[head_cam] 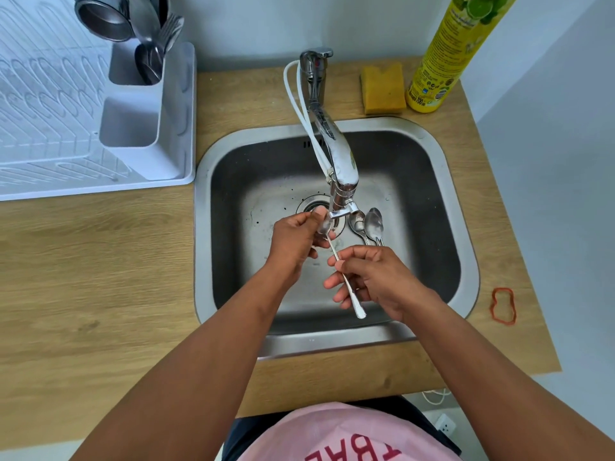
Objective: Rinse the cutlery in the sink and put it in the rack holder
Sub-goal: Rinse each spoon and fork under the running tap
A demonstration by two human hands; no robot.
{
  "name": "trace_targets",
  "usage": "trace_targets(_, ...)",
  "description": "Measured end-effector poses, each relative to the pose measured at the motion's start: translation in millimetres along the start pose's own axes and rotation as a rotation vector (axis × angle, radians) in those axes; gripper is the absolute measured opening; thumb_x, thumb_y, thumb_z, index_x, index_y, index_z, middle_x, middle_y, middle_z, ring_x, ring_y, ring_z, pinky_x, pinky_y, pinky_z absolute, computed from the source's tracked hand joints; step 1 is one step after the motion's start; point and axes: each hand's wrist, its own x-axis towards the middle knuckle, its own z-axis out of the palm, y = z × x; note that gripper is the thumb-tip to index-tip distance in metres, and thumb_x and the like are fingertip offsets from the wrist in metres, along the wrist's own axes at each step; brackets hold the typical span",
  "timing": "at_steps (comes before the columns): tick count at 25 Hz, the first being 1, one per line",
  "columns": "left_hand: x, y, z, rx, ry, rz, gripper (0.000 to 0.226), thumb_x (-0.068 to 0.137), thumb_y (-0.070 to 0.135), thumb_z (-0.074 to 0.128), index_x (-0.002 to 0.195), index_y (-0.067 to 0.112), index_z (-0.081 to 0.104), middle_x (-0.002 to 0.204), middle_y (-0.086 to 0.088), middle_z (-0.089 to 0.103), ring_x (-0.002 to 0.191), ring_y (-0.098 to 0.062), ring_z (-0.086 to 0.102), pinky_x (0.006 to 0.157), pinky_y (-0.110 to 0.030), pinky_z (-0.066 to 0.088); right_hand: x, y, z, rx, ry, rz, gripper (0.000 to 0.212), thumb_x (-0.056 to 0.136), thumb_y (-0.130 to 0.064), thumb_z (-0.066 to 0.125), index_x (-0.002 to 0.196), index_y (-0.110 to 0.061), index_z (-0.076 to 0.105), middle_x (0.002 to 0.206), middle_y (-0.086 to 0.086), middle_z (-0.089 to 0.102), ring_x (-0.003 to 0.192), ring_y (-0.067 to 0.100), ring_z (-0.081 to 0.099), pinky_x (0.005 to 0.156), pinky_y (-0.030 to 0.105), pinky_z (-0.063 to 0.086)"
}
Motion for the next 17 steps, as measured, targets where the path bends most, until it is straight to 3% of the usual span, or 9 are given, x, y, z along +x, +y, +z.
trace_targets(4,-3.5,7.8,7.8,-0.022,-0.128,0.057,0.019,0.102,0.014,0.057,0.105,0.013,0.076,0.089,-0.008,0.081,0.08,-0.022,0.073,0.067,-0.031,0.057,12.0,-4.0,6.3,0.02,0.124,-0.031,0.015,0.098,-0.003,0.055,0.103,-0.001,0.069,0.088,0.022,0.078,0.061,0.029,0.073,0.06,0.04,0.062)
trace_targets(6,-8.1,10.8,6.4,-0.046,-0.18,0.131,0.019,0.099,0.008,0.061,0.103,0.017,0.077,0.087,-0.003,0.081,0.076,-0.016,0.074,0.066,-0.026,0.059,16.0,-4.0,6.3,-0.009,0.157,-0.069,0.015,0.1,-0.008,0.057,0.103,-0.005,0.071,0.089,0.02,0.079,0.065,0.025,0.074,0.066,0.038,0.062)
trace_targets(10,-13.2,13.2,7.4,0.011,-0.119,0.211,0.015,0.097,0.008,0.066,0.1,0.015,0.079,0.08,0.0,0.081,0.065,-0.005,0.071,0.056,-0.015,0.052,24.2,1.8,2.0,-0.123,0.221,-0.136,0.013,0.097,-0.016,0.065,0.098,-0.013,0.077,0.088,0.009,0.08,0.078,0.02,0.076,0.075,0.036,0.059)
trace_targets(14,-15.0,8.4,11.9,0.022,-0.06,0.219,0.022,0.103,0.008,0.056,0.108,0.015,0.076,0.088,-0.01,0.079,0.068,-0.017,0.067,0.063,-0.03,0.061,34.6,5.0,-7.3,-0.104,0.178,-0.15,0.014,0.091,-0.029,0.074,0.091,-0.015,0.079,0.084,0.007,0.081,0.077,0.022,0.079,0.072,0.037,0.064)
trace_targets(17,-13.9,3.6,11.0,0.03,-0.017,0.201,0.022,0.102,0.012,0.06,0.105,0.025,0.077,0.081,-0.002,0.08,0.066,-0.012,0.07,0.06,-0.031,0.063,52.2,9.0,-31.5,-0.227,0.426,-0.178,0.034,0.084,-0.048,0.076,0.094,-0.016,0.078,0.091,0.005,0.08,0.088,0.025,0.076,0.073,0.035,0.061)
